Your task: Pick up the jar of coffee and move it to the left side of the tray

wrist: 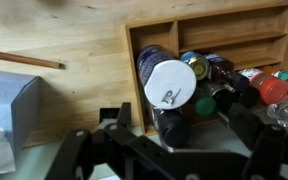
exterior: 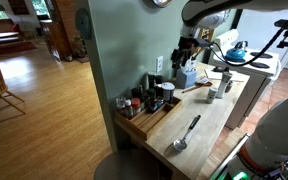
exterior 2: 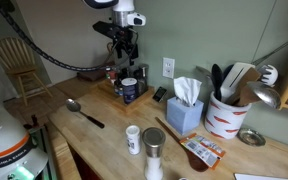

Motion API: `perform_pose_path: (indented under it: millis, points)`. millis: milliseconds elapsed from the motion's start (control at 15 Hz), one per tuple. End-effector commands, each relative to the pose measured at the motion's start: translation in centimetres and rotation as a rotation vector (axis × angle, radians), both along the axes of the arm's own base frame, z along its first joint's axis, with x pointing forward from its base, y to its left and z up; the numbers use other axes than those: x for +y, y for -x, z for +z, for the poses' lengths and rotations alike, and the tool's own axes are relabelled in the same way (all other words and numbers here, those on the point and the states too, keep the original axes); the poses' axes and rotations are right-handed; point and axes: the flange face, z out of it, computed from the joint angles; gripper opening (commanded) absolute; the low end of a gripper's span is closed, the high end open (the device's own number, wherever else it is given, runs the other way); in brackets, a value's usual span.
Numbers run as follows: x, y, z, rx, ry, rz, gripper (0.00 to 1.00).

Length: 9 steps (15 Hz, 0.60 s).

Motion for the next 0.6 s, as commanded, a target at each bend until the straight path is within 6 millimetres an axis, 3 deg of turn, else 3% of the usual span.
perform_pose_path:
  millis: [0,267,533]
  points:
    - [3.9,0.8,-0.4,-0.035,0.032,-0.009,1.0]
    - [7.7,0.1,-1.9,-0.062,0.089,-0.037,1.0]
    - [8.3,-1.2,-3.6,-0.065,0.146,-0.074,1.0]
